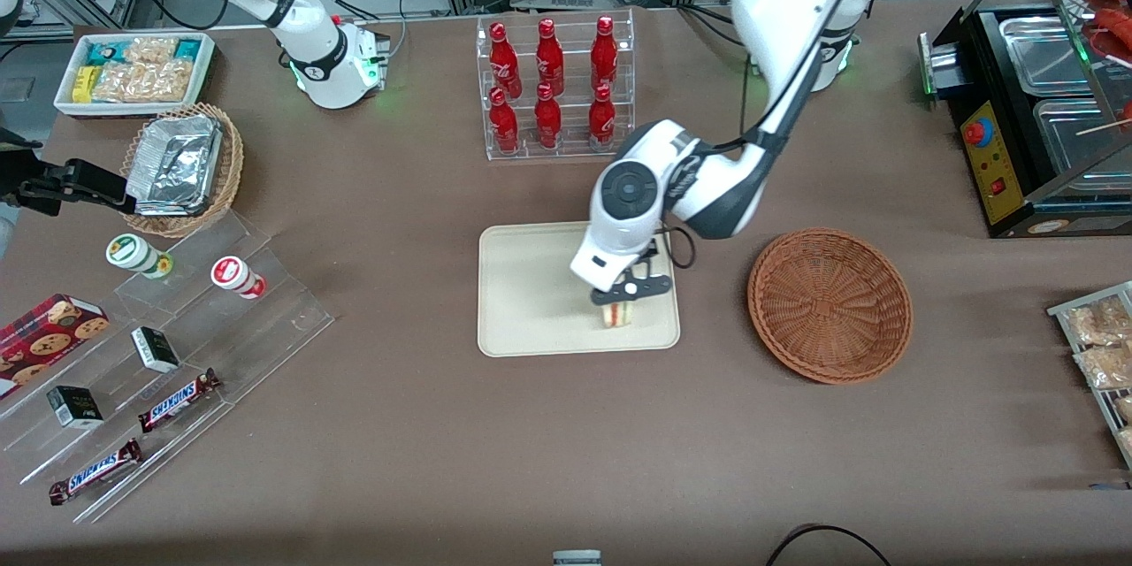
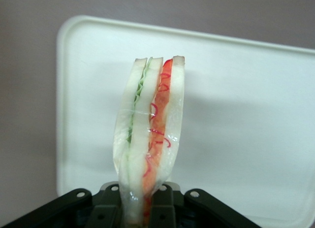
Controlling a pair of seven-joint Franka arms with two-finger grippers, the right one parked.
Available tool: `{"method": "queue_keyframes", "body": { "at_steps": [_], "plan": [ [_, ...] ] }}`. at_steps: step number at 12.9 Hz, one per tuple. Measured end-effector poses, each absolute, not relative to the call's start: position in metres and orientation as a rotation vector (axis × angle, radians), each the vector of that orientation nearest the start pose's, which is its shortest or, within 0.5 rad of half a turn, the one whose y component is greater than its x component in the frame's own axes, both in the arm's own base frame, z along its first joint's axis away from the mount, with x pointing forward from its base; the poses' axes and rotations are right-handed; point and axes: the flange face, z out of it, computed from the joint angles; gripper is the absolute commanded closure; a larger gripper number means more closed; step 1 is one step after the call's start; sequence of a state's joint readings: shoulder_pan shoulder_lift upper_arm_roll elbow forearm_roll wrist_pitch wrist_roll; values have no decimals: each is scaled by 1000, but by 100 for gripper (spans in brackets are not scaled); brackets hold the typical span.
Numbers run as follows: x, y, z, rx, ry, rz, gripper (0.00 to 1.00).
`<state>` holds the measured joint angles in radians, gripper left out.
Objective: Place sandwich from basket to tray
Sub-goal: 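Lift the sandwich and carry it with the left gripper over the tray, then lower the sandwich onto the cream tray and open the left gripper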
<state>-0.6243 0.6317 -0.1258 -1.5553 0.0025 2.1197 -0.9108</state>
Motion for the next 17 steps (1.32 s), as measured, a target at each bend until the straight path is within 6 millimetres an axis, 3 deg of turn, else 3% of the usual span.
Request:
{"method": "queue_keyframes", "body": {
  "at_steps": [2,4,9,10,11,14,17],
  "plan": [
    [506,-493,261,-3127,-292,155,100],
    [502,-508,252,-3125,-306,158,100],
    [502,-514,244,-3105,-384,165,100],
    [504,-514,241,-3096,-392,164,73],
    [505,-514,239,-3088,-392,161,1],
    [509,-515,239,-3087,-392,154,0],
    [517,-516,258,-3100,-415,129,0]
  ]
}}
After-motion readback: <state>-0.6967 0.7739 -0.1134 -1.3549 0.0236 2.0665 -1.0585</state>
